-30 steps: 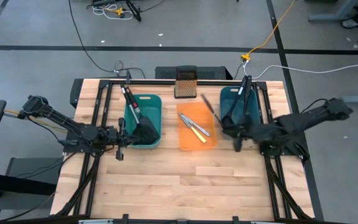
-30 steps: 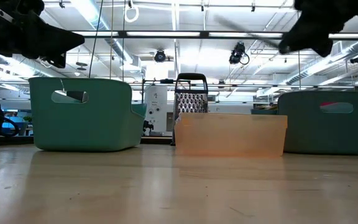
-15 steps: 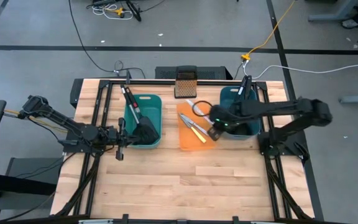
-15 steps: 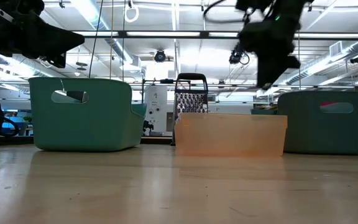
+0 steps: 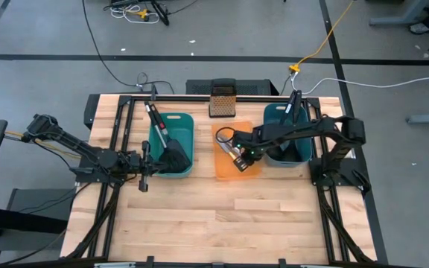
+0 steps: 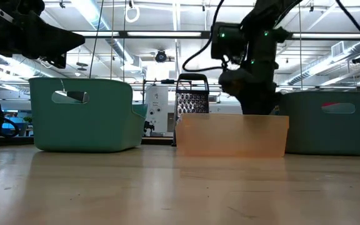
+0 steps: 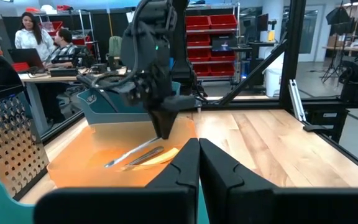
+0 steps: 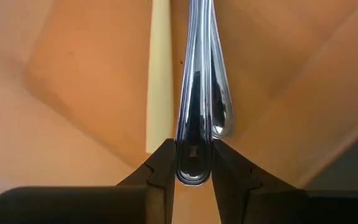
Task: Pick & Place Kitchen Items
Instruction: Put the silver knife into the orange bin, then return to Home Position
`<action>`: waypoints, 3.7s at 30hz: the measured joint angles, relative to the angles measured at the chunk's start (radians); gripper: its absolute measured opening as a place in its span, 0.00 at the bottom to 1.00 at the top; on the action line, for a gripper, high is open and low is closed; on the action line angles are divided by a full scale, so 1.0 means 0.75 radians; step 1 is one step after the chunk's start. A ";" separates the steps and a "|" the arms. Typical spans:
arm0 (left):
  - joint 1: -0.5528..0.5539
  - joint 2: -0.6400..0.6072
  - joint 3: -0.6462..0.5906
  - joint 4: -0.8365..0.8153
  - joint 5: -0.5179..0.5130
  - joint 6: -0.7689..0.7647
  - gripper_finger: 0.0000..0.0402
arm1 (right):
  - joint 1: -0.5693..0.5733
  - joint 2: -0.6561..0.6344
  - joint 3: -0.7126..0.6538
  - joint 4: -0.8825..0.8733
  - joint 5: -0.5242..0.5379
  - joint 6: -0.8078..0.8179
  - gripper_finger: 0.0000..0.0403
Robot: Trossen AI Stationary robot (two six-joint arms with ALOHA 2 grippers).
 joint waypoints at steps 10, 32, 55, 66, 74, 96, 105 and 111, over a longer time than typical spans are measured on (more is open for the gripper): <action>-0.001 0.000 0.000 -0.001 0.000 0.005 0.04 | -0.027 0.121 0.000 0.065 -0.046 -0.029 0.23; -0.001 -0.041 -0.001 -0.042 -0.035 0.121 0.02 | 0.175 -0.638 -0.141 0.648 0.230 -0.987 0.19; 0.257 -0.648 -0.007 -0.618 0.224 0.172 0.00 | 0.045 -1.989 -1.109 1.140 -0.148 -1.099 0.01; 0.434 -0.654 -0.008 -0.638 0.442 0.135 0.00 | -0.052 -2.242 -1.369 1.207 -0.181 -1.001 0.00; 0.434 -0.654 -0.008 -0.641 0.464 0.123 0.00 | -0.092 -2.292 -1.470 1.218 -0.116 -0.977 0.00; 0.434 -0.652 -0.008 -0.627 0.373 0.067 0.05 | -0.105 -2.292 -1.470 1.275 -0.111 -0.979 0.05; 0.434 -0.652 -0.008 -0.627 0.373 0.067 0.06 | -0.105 -2.292 -1.470 1.274 -0.111 -0.980 0.05; 0.434 -0.652 -0.008 -0.626 0.373 0.067 0.05 | -0.105 -2.292 -1.470 1.273 -0.111 -0.980 0.05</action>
